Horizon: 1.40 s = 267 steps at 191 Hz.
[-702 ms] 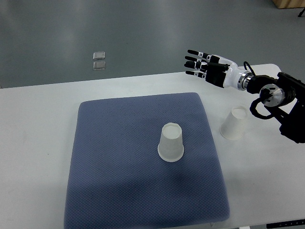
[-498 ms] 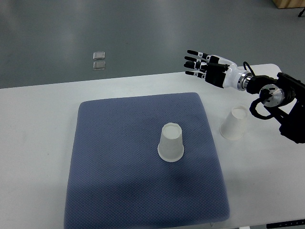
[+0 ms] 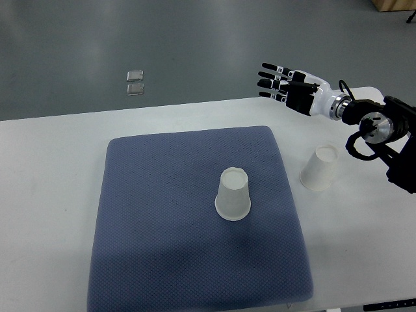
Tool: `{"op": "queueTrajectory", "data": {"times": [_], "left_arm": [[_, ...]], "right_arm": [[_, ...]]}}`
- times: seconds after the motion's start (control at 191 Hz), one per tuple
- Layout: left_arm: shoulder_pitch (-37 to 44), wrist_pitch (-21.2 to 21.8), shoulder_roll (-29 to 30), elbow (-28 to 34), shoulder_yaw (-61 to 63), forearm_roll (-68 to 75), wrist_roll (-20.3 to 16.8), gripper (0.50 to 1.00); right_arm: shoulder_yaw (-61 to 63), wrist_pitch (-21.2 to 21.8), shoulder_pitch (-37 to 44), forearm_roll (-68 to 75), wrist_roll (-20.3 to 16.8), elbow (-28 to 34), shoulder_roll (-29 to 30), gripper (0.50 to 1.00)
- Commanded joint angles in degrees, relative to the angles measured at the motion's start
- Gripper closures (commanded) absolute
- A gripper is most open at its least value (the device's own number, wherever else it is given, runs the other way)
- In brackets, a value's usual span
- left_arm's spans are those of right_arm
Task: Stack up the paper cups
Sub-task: 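Raise the right hand and rotate it palm-down above the loose cup, then lower the right hand onto the loose white paper cup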
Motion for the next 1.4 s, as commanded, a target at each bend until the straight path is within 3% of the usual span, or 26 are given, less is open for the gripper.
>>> {"op": "queueTrajectory", "data": {"times": [0.0, 0.273, 0.629, 0.723, 0.881, 1.394], "left_arm": [[0.00, 0.01, 0.00, 0.11, -0.04, 0.00, 0.04, 0.500], [0.00, 0.01, 0.00, 0.20, -0.04, 0.00, 0.04, 0.500], [0.00, 0.01, 0.00, 0.29, -0.04, 0.00, -0.04, 0.500], [0.00, 0.01, 0.00, 0.29, -0.04, 0.00, -0.04, 0.500], [0.00, 0.01, 0.00, 0.29, 0.05, 0.00, -0.04, 0.500], [0.00, 0.01, 0.00, 0.29, -0.04, 0.00, 0.04, 0.500]], "right_arm": [[0.25, -0.59, 0.21, 0.01, 0.21, -0.15, -1.26, 0.574], [-0.10, 1.34, -0.05, -0.08, 0.21, -0.15, -4.96, 0.574], [0.16, 13.93, 0.47, -22.57, 0.30, 0.73, -13.92, 0.574], [0.08, 13.93, 1.88, -28.74, 0.39, 3.01, -16.91, 0.574], [-0.10, 13.93, 1.97, -39.19, 2.32, 12.32, -24.12, 0.574], [-4.05, 13.93, 1.35, -68.29, 5.31, 25.69, -27.37, 0.576]]}}
